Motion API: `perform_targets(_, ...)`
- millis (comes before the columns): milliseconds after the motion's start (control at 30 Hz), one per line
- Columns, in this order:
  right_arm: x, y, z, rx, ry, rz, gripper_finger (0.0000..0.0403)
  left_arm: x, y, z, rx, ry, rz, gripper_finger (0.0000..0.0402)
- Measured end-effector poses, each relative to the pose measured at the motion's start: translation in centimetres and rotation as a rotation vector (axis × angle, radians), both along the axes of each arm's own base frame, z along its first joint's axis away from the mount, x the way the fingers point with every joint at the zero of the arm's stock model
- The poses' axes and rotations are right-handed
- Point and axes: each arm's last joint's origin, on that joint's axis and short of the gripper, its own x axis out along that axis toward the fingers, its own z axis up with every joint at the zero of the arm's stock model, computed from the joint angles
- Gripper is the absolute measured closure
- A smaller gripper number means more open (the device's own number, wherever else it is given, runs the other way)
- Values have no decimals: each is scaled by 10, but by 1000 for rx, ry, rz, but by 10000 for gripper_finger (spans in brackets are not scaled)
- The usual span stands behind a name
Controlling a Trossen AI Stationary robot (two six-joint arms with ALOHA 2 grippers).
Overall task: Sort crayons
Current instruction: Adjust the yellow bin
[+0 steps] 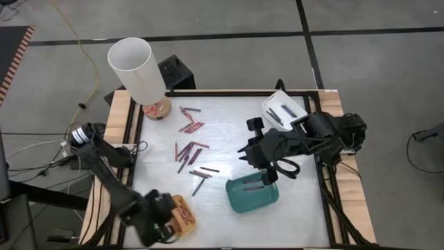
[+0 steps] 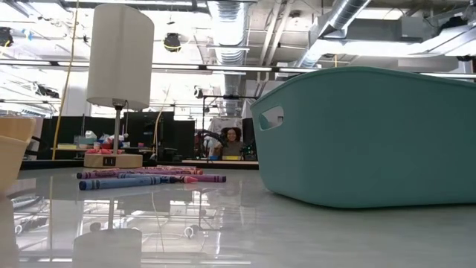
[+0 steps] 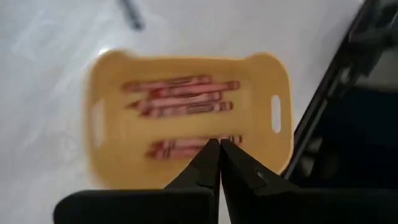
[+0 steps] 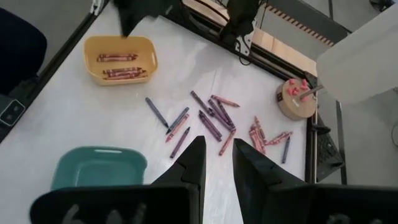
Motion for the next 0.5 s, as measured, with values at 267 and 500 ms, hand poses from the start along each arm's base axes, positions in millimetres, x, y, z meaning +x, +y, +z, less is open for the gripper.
perform_targets(267,0,2,1,7,-10,3,327,45,25,-6,66,-20,-212,401)
perform_targets(500,-2,6,0,27,-3,3,327,59,53,-9,107,60,-238,401)
